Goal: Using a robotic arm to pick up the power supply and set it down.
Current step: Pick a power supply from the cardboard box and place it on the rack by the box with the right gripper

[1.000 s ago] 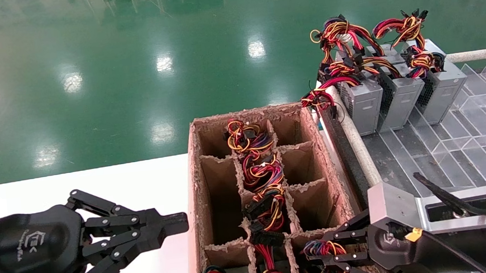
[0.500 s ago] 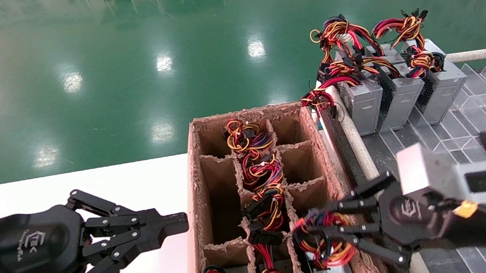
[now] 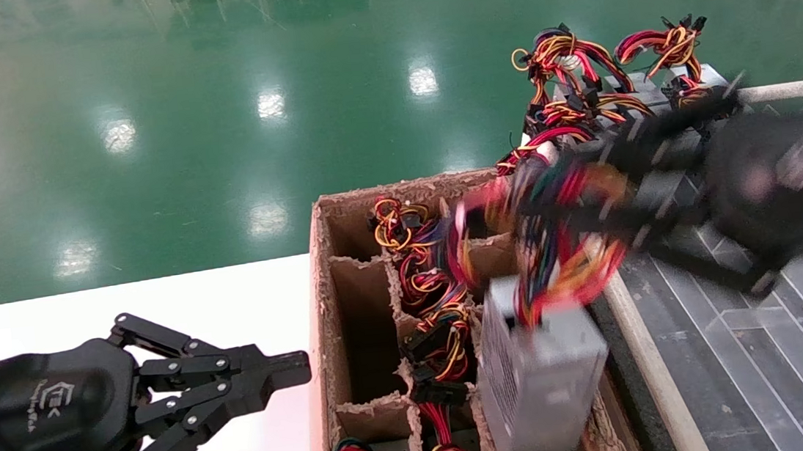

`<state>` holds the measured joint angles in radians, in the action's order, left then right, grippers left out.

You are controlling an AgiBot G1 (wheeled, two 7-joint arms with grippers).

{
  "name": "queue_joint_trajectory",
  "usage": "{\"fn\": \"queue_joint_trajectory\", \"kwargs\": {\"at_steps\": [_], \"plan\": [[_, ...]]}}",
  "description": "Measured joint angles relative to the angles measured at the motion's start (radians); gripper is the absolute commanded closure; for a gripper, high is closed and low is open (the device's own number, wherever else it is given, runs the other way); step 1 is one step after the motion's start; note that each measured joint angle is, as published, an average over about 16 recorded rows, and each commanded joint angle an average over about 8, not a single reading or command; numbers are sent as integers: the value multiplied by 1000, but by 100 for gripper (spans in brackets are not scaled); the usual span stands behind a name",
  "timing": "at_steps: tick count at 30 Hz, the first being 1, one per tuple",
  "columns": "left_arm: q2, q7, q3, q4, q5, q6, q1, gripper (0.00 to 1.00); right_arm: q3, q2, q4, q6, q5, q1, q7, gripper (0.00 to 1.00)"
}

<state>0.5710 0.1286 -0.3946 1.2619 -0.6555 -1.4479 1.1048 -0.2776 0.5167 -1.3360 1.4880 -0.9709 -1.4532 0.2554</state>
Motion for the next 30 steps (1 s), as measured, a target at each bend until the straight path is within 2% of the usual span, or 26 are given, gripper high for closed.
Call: {"fn": "queue_joint_trajectory", "kwargs": {"at_steps": [6,17,23,30], "plan": [[0,0,0,0,0,0,0,100,7,-18,-2,11,-59,-133,-13,100],[0,0,0,0,0,0,0,100,-54,-38,-9,16,-331,-336,-62,100],[0,0,0,0,0,0,0,100,-96,-43,-3,-4,-466,-367,-66,100],[0,0,0,0,0,0,0,100,-126,-43,13,-55,-553,-330,-62,100]]}}
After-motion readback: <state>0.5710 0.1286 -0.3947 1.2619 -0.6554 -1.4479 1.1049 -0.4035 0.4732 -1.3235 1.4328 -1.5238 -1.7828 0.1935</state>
